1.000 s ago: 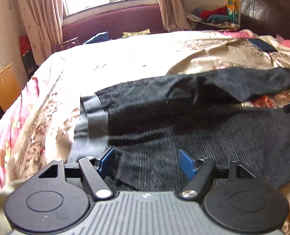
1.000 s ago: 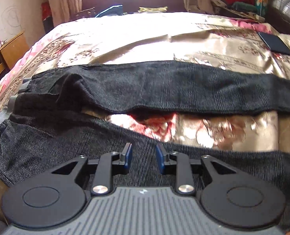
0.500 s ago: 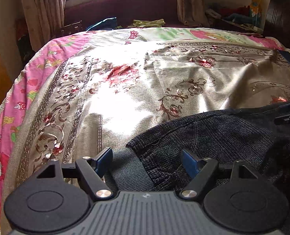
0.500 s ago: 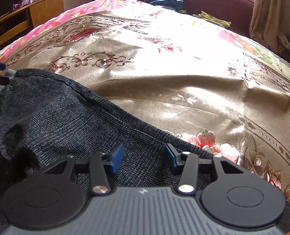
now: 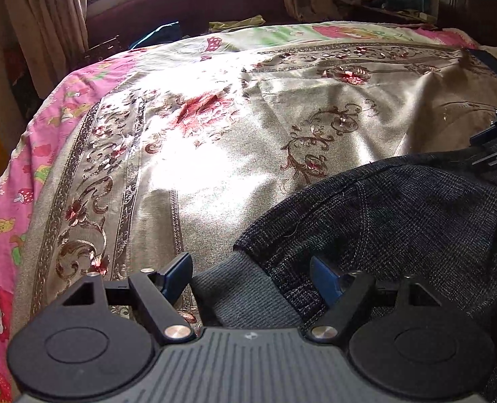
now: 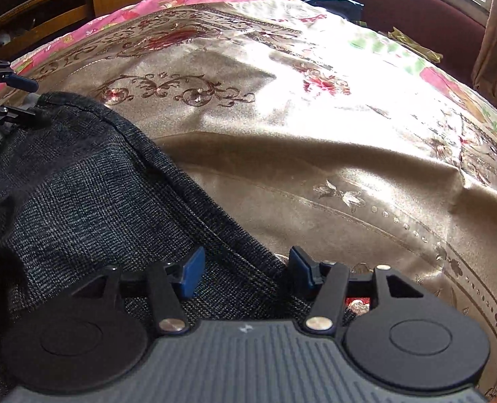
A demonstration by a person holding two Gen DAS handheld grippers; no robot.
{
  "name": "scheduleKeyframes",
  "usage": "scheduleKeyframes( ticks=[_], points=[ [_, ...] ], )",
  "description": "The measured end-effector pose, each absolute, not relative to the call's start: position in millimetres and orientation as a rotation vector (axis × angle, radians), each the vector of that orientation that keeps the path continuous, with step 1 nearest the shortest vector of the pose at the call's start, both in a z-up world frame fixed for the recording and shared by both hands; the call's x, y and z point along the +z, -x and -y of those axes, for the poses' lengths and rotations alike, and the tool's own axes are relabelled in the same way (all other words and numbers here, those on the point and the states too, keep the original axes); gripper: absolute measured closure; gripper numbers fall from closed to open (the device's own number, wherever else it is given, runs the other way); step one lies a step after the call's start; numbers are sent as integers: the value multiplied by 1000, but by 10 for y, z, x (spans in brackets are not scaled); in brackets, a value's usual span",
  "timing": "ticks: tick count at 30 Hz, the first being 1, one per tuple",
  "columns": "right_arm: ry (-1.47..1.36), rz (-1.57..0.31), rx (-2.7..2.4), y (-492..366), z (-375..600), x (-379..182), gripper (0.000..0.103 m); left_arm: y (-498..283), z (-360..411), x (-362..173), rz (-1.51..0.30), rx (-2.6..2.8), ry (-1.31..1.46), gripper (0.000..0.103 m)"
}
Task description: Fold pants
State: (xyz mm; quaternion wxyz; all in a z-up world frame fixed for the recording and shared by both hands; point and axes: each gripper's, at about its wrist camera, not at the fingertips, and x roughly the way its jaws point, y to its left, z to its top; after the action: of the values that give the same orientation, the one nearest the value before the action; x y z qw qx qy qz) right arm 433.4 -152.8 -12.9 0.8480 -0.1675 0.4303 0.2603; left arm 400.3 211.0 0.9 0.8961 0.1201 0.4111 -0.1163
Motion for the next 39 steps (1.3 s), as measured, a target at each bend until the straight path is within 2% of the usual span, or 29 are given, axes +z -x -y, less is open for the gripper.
scheduleKeyframes(
  ticks=[3, 5, 6, 7, 8, 9, 10, 14, 15, 16, 21, 27, 31, 34, 36, 39],
  points=[
    [332, -899, 526, -4370, 1457, -208, 41, -4119, -2195, -91, -905, -245, -178, 7],
    [333, -883, 500, -4337, 1385, -252, 46, -4167, -2239, -168, -926, -246, -126, 4],
    [332, -882, 500, -4309, 1356, -258, 57, -4151, -2230, -179, -925, -246, -127, 4],
    [322, -884, 498, -4284, 1335, -248, 73, -4144, -2221, -172, -924, -246, -133, 7],
    [316, -892, 483, -4259, 1309, -230, 82, -4139, -2207, -153, -928, -246, -130, 10],
    [328, -893, 458, -4218, 1270, -206, 92, -4132, -2202, -137, -931, -248, -124, 19],
    [352, -882, 440, -4170, 1234, -181, 96, -4119, -2190, -107, -931, -237, -130, 26],
    [349, -822, 430, -3899, 1204, 61, 98, -3988, -2174, 30, -904, -230, -158, 49],
    [333, -800, 431, -3798, 1223, 168, 98, -3934, -2190, 86, -888, -229, -157, 68],
    [320, -780, 437, -3695, 1239, 277, 99, -3894, -2204, 133, -881, -218, -159, 74],
    [268, -697, 480, -2914, 1309, 845, 99, -3453, -2200, 484, -791, -307, -97, 79],
    [221, -690, 525, -1623, 1404, 1242, 99, -2387, -2319, 836, -670, -368, -45, 79],
    [275, -808, 567, -1020, 1275, 920, 99, -1767, -2351, 788, -664, -354, -85, 79],
    [272, -943, 562, -863, 1192, 362, 99, -1569, -2315, 556, -715, -314, -179, 78],
    [337, -969, 546, -837, 1089, 78, 98, -1515, -2308, 382, -736, -250, -268, 78],
    [452, -943, 532, -824, 926, -7, 97, -1460, -2330, 345, -716, -233, -316, 78]
  ],
)
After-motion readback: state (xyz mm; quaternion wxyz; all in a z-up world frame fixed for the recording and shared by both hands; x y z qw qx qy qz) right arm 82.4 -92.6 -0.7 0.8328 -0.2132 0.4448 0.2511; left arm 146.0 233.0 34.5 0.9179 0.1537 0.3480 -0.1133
